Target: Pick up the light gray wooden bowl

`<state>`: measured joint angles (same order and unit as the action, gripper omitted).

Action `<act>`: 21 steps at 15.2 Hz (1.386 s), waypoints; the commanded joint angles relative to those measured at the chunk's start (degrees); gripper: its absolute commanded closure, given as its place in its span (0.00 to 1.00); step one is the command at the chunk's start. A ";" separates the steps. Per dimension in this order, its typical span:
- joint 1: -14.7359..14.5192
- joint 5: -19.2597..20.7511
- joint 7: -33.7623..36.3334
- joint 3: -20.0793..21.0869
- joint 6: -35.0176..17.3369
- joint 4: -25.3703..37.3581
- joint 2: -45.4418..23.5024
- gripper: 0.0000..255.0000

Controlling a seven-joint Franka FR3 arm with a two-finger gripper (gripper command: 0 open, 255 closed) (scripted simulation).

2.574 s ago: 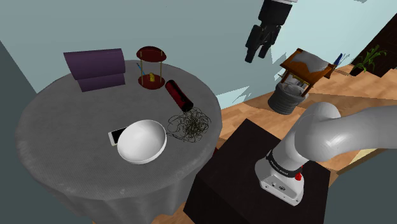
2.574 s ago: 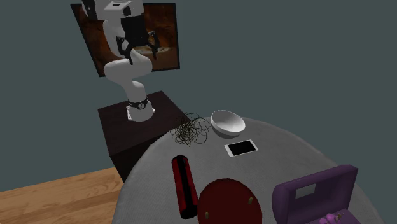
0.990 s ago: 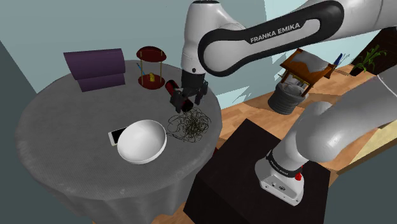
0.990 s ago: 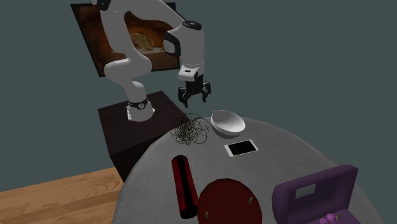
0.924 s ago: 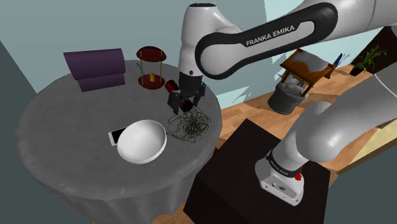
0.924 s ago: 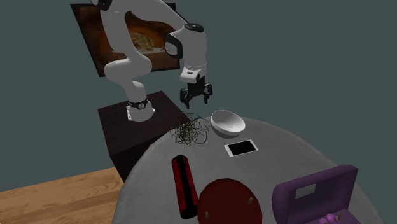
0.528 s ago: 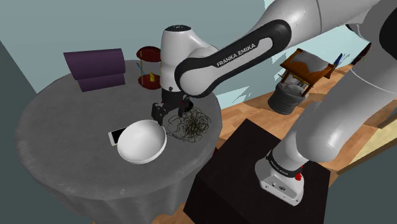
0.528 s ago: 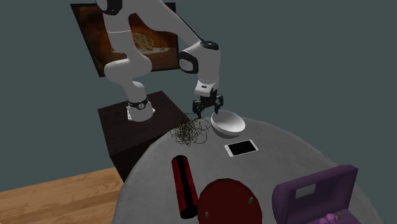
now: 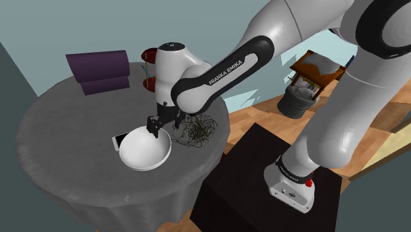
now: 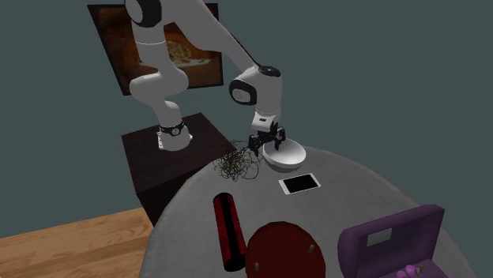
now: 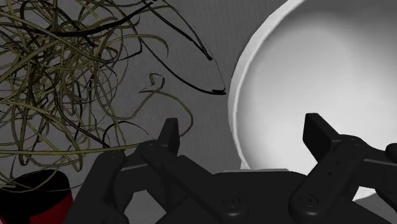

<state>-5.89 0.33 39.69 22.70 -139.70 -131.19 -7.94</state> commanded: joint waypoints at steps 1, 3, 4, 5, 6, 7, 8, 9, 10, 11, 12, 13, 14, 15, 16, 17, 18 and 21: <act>-0.14 1.02 0.76 -0.34 -0.85 -0.31 -2.00 0.00; -0.27 1.62 1.14 -0.52 -1.99 -0.49 -3.02 0.00; -0.27 1.61 1.14 -0.52 -1.99 -0.49 -3.02 0.00; -0.48 1.89 1.54 -0.53 -1.83 0.08 -3.48 1.00; -0.66 2.04 1.86 -0.49 -1.93 0.13 -3.63 1.00; -0.54 2.02 1.64 -0.55 -1.92 0.17 -3.65 1.00; -0.49 1.68 1.51 -0.40 -1.64 -0.10 -3.06 1.00; -0.46 1.74 1.47 -0.46 -1.64 0.01 -3.17 1.00; -0.47 1.80 1.50 -0.48 -1.65 0.09 -3.28 1.00; -0.48 1.79 1.52 -0.46 -1.73 -0.02 -3.24 1.00; -0.45 1.75 1.45 -0.47 -1.73 -0.07 -3.19 1.00; -0.44 1.76 1.44 -0.48 -1.82 -0.16 -3.20 1.00; -0.26 1.61 1.14 -0.51 -1.99 -0.49 -3.02 1.00; -0.16 1.23 0.90 -0.37 -1.27 -0.38 -2.37 1.00; -0.07 0.87 0.67 -0.26 -0.55 -0.25 -1.74 1.00; 0.02 0.51 0.44 -0.15 0.18 -0.11 -1.11 1.00; 0.10 0.16 0.23 -0.05 0.91 0.05 -0.49 1.00; 0.29 -0.83 -0.39 0.18 3.12 0.59 1.31 1.00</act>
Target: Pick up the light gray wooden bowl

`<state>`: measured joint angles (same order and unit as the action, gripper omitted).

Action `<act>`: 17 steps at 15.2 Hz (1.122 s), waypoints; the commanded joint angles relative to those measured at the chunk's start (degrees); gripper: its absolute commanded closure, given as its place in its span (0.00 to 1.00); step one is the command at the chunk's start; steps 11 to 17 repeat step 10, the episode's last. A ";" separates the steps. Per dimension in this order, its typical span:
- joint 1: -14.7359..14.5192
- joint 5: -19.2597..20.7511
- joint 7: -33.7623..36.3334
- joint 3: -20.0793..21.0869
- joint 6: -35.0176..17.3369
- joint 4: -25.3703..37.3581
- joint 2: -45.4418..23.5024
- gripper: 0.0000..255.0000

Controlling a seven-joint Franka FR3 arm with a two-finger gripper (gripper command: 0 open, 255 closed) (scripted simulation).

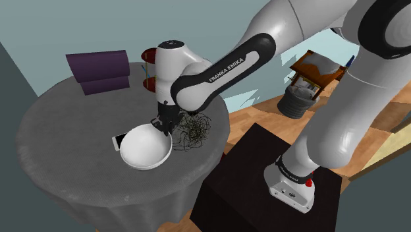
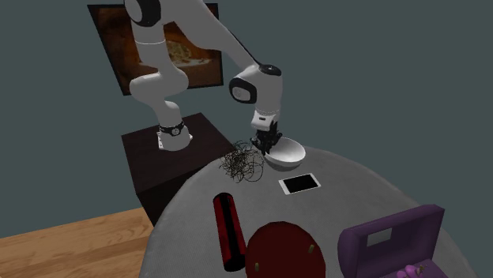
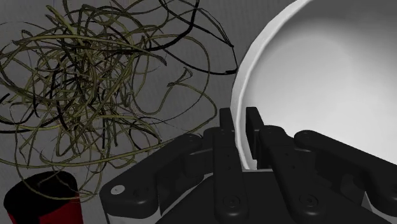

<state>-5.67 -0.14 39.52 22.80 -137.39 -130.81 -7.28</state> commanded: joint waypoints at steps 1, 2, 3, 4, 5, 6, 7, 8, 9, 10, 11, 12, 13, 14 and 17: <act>0.13 -0.66 -0.41 0.14 1.56 0.42 1.23 1.00; 0.18 -0.96 -0.59 0.18 2.31 0.64 1.80 1.00; 0.22 -1.24 -0.77 0.22 3.06 0.87 2.36 1.00; 0.26 -1.52 -0.94 0.26 3.81 1.11 2.90 1.00; 0.30 -1.78 -1.10 0.28 4.56 1.37 3.44 1.00; 0.34 -2.03 -1.25 0.30 5.32 1.64 3.96 1.00; 0.37 -2.27 -1.40 0.31 6.08 1.93 4.47 1.00; 0.39 -2.50 -1.54 0.32 6.84 2.22 4.97 1.00; 0.40 -2.53 -1.56 0.32 6.95 2.27 5.04 1.00; 0.39 -2.53 -1.56 0.31 6.95 2.27 5.04 1.00; 0.39 -2.53 -1.56 0.31 6.95 2.27 5.04 1.00; 0.39 -2.53 -1.56 0.31 6.95 2.27 5.04 1.00; 0.39 -2.53 -1.56 0.31 6.95 2.27 5.04 1.00; 0.39 -2.53 -1.56 0.31 6.95 2.27 5.04 1.00; 0.39 -2.53 -1.56 0.31 6.95 2.27 5.04 1.00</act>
